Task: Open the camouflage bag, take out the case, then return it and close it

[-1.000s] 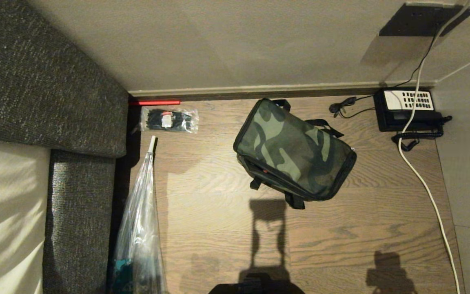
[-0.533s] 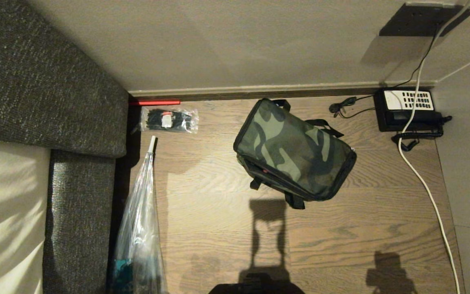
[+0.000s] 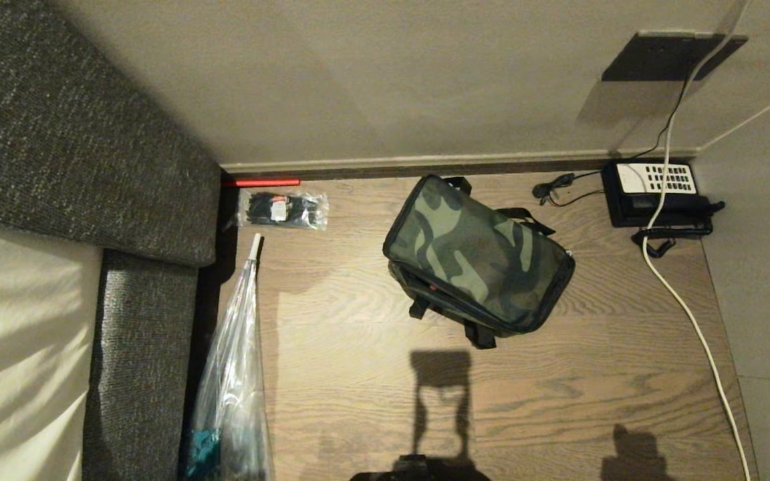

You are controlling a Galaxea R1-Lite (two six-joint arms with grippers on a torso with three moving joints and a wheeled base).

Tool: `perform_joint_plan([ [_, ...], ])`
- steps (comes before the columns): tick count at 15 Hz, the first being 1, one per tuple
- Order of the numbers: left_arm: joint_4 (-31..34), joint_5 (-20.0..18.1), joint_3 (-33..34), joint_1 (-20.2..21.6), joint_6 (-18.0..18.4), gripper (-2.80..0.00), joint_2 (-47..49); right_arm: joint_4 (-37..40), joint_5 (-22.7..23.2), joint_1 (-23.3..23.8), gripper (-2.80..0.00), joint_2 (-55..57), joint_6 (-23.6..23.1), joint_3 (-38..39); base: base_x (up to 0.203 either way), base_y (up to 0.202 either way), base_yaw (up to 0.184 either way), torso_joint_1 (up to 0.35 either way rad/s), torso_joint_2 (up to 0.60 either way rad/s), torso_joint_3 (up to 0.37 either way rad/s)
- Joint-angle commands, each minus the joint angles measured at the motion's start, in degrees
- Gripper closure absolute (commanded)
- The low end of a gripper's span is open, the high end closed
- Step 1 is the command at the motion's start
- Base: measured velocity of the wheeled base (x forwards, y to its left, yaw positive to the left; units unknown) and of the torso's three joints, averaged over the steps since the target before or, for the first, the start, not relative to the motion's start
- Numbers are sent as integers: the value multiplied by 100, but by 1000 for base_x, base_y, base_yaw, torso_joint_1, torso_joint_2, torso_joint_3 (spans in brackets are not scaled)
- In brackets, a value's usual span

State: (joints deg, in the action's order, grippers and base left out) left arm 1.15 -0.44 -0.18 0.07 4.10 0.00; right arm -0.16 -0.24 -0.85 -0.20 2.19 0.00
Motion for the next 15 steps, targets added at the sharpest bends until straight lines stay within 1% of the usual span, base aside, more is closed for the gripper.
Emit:
perform_joint_plan([
  [1,0,-2,1,1,3,0,0,-2,-2,-3,0,-140,0,0,0,0,0,2,3,198],
  [15,0,-9,1,1,-5,0,0,-2,-2,-3,0,-138,0,0,0,0,0,3,2,203],
])
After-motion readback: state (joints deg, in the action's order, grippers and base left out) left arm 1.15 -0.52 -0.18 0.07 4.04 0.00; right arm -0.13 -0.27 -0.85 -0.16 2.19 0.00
